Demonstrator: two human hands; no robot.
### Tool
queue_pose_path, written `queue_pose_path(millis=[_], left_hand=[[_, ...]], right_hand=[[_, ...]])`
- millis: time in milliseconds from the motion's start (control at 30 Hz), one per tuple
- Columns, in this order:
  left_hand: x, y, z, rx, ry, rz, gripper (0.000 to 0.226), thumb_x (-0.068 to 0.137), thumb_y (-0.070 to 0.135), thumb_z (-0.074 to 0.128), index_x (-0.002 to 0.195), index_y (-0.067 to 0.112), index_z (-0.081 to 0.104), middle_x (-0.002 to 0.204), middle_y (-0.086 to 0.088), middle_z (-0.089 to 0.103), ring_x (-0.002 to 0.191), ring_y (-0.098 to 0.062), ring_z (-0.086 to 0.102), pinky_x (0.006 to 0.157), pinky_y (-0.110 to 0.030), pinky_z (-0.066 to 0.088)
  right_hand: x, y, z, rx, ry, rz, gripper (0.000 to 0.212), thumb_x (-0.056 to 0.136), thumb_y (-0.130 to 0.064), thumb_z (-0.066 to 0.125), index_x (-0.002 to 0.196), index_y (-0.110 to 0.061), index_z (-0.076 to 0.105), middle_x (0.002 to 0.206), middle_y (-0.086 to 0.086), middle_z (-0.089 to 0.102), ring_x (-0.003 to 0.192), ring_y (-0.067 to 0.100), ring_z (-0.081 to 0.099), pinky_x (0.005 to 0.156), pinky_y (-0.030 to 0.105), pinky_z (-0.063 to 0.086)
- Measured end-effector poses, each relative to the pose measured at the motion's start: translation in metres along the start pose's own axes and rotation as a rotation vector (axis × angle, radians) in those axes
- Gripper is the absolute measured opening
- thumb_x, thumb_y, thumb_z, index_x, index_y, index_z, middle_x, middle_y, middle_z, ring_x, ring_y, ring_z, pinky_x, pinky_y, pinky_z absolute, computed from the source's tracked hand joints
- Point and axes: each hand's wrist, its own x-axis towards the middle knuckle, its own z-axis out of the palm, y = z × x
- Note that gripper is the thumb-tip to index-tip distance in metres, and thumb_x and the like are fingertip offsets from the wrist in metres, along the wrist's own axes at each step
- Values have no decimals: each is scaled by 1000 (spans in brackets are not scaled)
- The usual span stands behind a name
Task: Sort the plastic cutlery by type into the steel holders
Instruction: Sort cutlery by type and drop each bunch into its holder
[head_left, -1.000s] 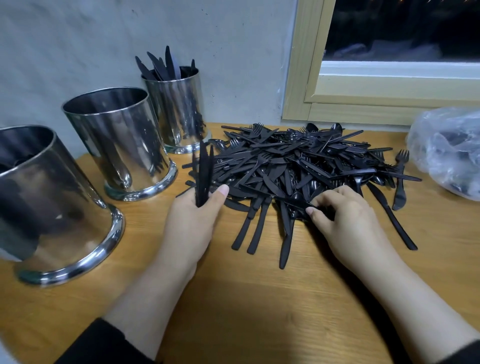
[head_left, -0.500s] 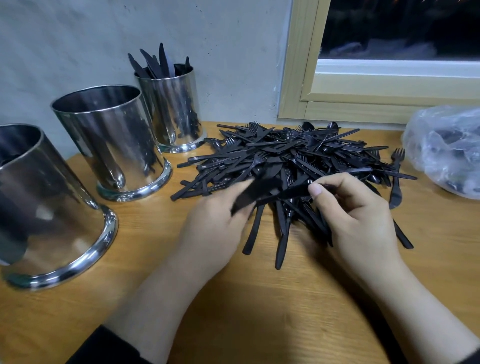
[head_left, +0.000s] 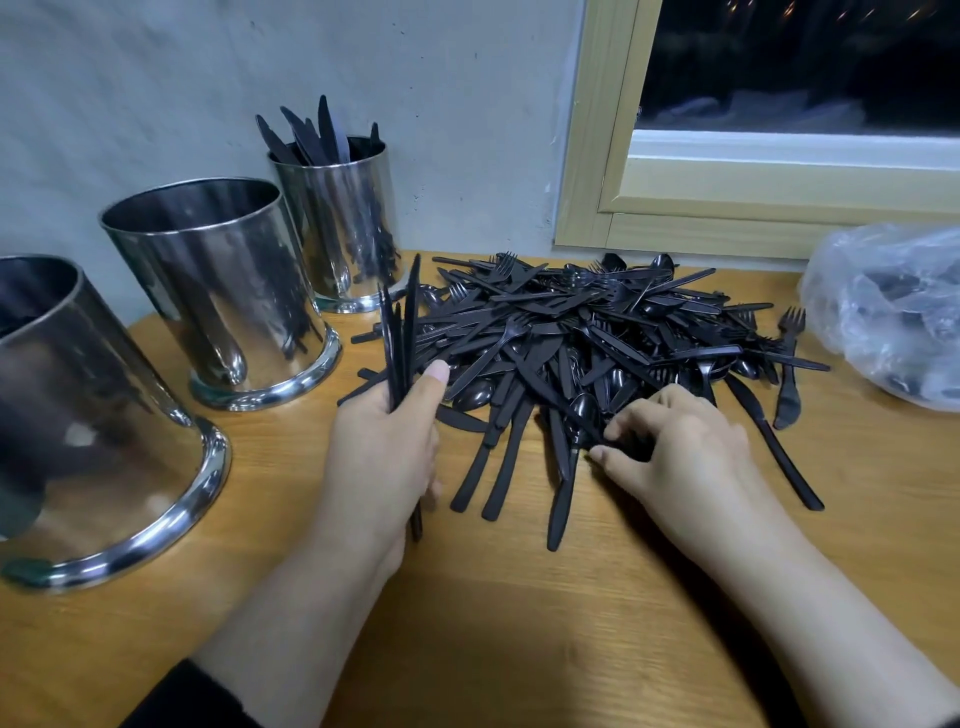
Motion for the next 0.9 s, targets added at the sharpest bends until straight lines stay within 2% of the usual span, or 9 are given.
queue_pose_path(millis=[133, 267, 400, 433, 500, 567, 667, 800, 900], left_hand=[[0, -3, 2, -29, 38, 11, 46, 102, 39, 57, 69, 9, 48, 48, -5, 34, 44, -17, 36, 50, -26, 52], [-1, -5, 4, -106, 14, 17, 34, 105, 33, 54, 89, 5, 63, 45, -5, 33, 42, -18, 33, 52, -29, 51], [-2, -5, 4, -122, -2, 15, 39, 107, 33, 50, 88, 2, 66, 47, -6, 37, 44, -18, 39, 57, -31, 50], [-3, -5, 4, -124, -1, 13, 41, 107, 34, 50, 86, 3, 67, 48, -5, 40, 46, -17, 42, 58, -31, 50], [-3, -5, 4, -144, 1, 11, 42, 107, 36, 50, 87, 5, 70, 54, -2, 44, 49, -14, 46, 57, -29, 49], [-4, -4, 7, -172, -17, -1, 39, 106, 37, 51, 94, 9, 74, 58, 1, 43, 52, -12, 44, 53, -28, 45], [-9, -2, 14, -236, -51, -60, 38, 100, 44, 58, 102, 8, 72, 61, 4, 35, 52, -11, 36, 50, -25, 37], [-14, 0, 24, -328, -94, -110, 50, 87, 47, 71, 103, 0, 64, 60, 5, 31, 50, -11, 29, 47, -24, 30], [-13, 0, 23, -294, -44, -128, 32, 97, 36, 66, 90, 5, 63, 58, 5, 38, 50, -12, 34, 45, -23, 32]], right_hand=[[2, 0, 3, -35, -33, 47, 14, 89, -49, 67, 92, -37, 63, 92, -16, 44, 97, 12, 44, 87, 36, 32], [2, -1, 1, -3, 42, 37, 12, 91, -41, 68, 81, -35, 63, 89, -14, 47, 91, 11, 44, 84, 35, 27], [1, 1, 3, 140, 84, 26, 18, 91, -35, 68, 75, -34, 60, 89, -14, 53, 88, 8, 50, 88, 41, 43], [1, 1, 2, 192, 142, 8, 19, 91, -33, 68, 75, -33, 60, 88, -14, 55, 86, 5, 52, 86, 39, 45], [-3, -3, -1, 321, 250, -29, 17, 92, -28, 69, 77, -30, 60, 84, -13, 59, 83, 2, 54, 75, 23, 43], [-9, -10, -2, 418, 282, -75, 14, 92, -26, 68, 80, -29, 63, 78, -12, 62, 80, 3, 57, 63, 13, 39], [-17, -24, 6, 397, 249, -201, 7, 91, -31, 65, 85, -28, 66, 76, -14, 63, 77, 4, 59, 64, 18, 45], [-21, -36, 21, 217, 295, -433, 10, 94, -29, 67, 89, -21, 66, 78, -16, 55, 71, 1, 49, 65, 20, 43], [-22, -35, 24, 246, 216, -509, 25, 95, -43, 58, 92, -21, 68, 84, -13, 60, 81, 9, 55, 74, 31, 49]])
